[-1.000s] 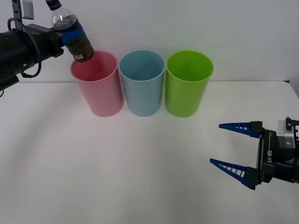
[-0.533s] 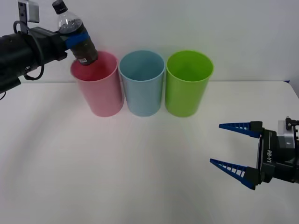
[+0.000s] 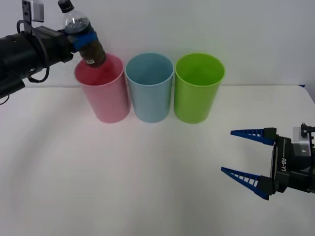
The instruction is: Grasp the object on the table and drop it into the matching bin: aluminum can to the light blue bin, PET bottle to the pink bin.
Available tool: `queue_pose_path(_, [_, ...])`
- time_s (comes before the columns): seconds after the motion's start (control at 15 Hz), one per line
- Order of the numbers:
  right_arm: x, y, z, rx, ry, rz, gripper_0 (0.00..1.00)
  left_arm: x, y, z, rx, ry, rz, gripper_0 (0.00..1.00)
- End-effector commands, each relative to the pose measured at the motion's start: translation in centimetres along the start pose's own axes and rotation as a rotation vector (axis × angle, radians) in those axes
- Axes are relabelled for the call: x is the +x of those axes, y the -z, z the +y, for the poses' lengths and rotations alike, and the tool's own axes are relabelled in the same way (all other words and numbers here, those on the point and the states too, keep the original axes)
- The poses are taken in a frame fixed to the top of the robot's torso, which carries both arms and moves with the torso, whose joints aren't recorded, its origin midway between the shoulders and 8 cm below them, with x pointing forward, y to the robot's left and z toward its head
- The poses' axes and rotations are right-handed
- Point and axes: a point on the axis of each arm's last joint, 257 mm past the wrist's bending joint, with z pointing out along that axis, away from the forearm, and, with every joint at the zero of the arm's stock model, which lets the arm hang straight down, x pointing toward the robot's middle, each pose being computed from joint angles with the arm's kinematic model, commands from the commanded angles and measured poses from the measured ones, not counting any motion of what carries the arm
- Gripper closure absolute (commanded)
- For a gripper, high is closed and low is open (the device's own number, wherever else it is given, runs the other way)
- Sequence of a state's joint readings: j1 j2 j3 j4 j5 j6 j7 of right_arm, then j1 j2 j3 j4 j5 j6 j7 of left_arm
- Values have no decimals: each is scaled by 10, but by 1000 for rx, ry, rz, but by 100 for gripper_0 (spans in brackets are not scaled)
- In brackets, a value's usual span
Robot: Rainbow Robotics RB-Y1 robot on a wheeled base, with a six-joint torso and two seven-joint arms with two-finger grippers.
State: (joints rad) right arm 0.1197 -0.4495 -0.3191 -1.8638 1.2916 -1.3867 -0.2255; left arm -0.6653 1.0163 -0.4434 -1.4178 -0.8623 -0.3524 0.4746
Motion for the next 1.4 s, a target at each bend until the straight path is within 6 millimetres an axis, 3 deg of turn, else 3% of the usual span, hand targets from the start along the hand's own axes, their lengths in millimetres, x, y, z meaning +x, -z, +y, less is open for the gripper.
queue_pose_path(0.07, [0,0,0,0,0,0,0,-1,-2,-1,-1,-5,-6,0])
queue_pose_path(0.87, [0,0,0,0,0,0,0,-5,4,-12,55,36,-18,0])
queue_pose_path(1.2, [0,0,0,0,0,0,0,-10,61,1,117,10,-34,0])
queue_pose_path(1.4, [0,0,0,0,0,0,0,-2,104,2,136,29,-48,0])
